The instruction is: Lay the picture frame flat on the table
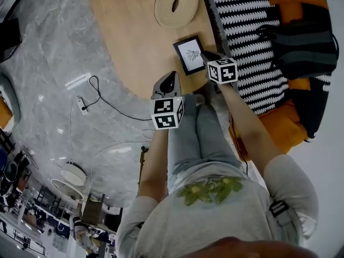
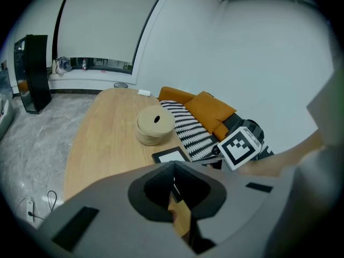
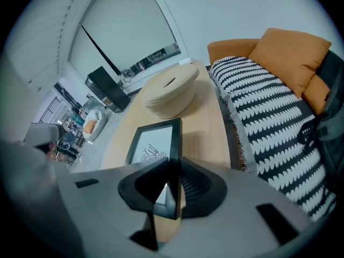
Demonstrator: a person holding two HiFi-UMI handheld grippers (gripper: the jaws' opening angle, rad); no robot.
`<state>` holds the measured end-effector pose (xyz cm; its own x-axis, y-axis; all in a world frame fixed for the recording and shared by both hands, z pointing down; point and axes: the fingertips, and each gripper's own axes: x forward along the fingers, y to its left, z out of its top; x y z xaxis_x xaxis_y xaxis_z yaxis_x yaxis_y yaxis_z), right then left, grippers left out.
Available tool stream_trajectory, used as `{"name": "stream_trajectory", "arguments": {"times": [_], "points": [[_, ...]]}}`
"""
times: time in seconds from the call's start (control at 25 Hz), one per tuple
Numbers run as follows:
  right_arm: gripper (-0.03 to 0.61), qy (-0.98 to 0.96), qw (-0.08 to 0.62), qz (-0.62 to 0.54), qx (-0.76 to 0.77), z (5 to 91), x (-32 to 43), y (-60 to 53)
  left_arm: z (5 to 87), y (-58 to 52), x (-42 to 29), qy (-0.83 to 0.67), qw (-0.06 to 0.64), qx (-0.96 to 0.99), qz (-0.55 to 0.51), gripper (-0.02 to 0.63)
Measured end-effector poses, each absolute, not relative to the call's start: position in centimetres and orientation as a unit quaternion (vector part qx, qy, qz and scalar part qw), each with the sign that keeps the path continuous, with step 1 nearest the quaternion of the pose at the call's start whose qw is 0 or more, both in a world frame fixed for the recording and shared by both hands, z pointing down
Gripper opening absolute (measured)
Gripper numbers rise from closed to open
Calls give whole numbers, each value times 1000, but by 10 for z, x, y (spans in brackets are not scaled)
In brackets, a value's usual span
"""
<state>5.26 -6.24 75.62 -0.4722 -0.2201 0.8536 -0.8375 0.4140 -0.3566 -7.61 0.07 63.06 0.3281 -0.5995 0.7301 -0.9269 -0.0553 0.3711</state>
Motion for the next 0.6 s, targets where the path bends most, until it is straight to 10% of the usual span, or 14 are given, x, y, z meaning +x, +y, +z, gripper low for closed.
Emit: {"name": "stream_trajectory", "arguments": {"times": [0.6], "points": [[74, -747, 394, 414, 339, 782, 49, -55, 643, 8, -74, -539, 421, 699, 208, 15]]}}
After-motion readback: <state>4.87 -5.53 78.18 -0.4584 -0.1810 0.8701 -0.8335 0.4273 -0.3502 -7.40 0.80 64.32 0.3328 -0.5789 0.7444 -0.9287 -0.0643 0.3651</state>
